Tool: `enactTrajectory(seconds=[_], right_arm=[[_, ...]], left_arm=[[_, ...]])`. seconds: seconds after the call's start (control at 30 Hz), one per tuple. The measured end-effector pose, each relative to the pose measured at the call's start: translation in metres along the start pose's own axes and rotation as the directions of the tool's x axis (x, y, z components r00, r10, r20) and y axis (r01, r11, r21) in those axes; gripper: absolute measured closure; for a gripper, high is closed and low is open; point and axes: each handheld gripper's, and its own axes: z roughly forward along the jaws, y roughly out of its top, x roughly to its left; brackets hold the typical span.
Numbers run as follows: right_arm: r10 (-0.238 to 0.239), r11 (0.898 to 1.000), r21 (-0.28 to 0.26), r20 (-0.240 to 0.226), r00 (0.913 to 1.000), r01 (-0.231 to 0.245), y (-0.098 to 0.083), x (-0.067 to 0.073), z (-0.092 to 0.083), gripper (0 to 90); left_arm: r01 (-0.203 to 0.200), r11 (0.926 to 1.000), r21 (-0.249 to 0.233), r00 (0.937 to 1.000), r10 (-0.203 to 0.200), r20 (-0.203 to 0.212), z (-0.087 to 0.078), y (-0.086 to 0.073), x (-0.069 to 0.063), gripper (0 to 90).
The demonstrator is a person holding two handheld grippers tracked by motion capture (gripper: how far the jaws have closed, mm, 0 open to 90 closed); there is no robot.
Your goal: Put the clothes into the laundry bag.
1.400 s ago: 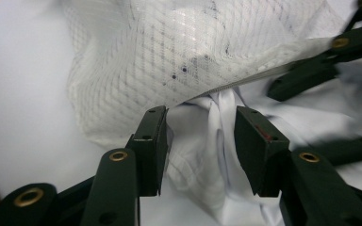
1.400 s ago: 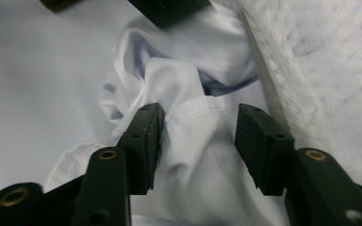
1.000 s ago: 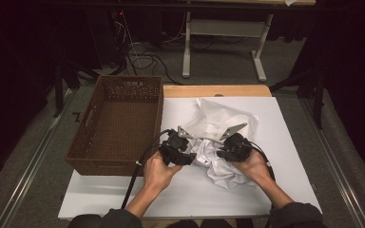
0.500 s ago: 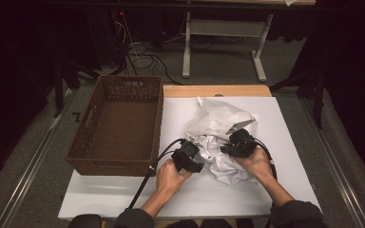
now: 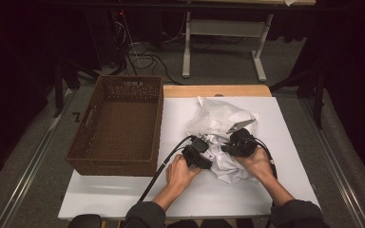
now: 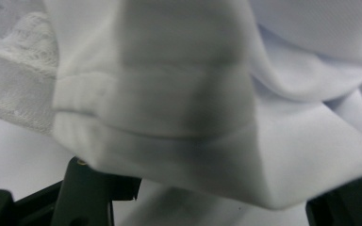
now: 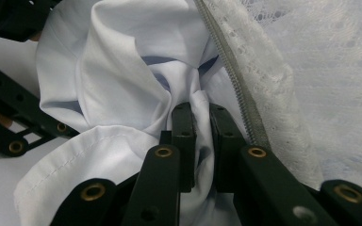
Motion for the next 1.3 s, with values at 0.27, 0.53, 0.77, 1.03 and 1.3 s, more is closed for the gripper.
enactTrajectory(seconds=[0.27, 0.53, 0.77, 1.03, 1.3], right_arm=[[-0.011, 1.000, -0.008, 0.055, 0.9985, 0.011, 0.000, -0.003, -0.001, 84.4], [0.013, 1.000, -0.009, 0.111, 0.9937, -0.012, 0.000, -0.012, -0.002, 85.4], [0.027, 0.999, -0.024, 0.126, 0.9917, -0.024, 0.002, -0.012, -0.002, 82.8], [-0.040, 0.999, 0.000, 0.077, 0.9963, 0.040, 0.005, 0.003, -0.003, 84.1], [-0.090, 0.995, 0.053, 0.174, 0.9806, 0.082, 0.023, 0.001, 0.009, 87.0]], left_arm=[[-0.072, 0.9974, 0.003, 0.9974, 0.072, 0.000, -0.001, -0.002, -0.007, 57.8], [-0.117, 0.9931, -0.010, 0.9930, 0.117, 0.016, -0.002, -0.004, -0.010, 87.9], [-0.108, 0.9940, -0.017, 0.9925, 0.109, 0.057, -0.007, -0.006, -0.004, 89.1], [-0.109, 0.9928, -0.049, 0.9874, 0.114, 0.109, -0.030, -0.022, 0.002, 89.2], [-0.134, 0.9902, -0.040, 0.9852, 0.137, 0.103, -0.052, -0.043, 0.003, 89.6]])
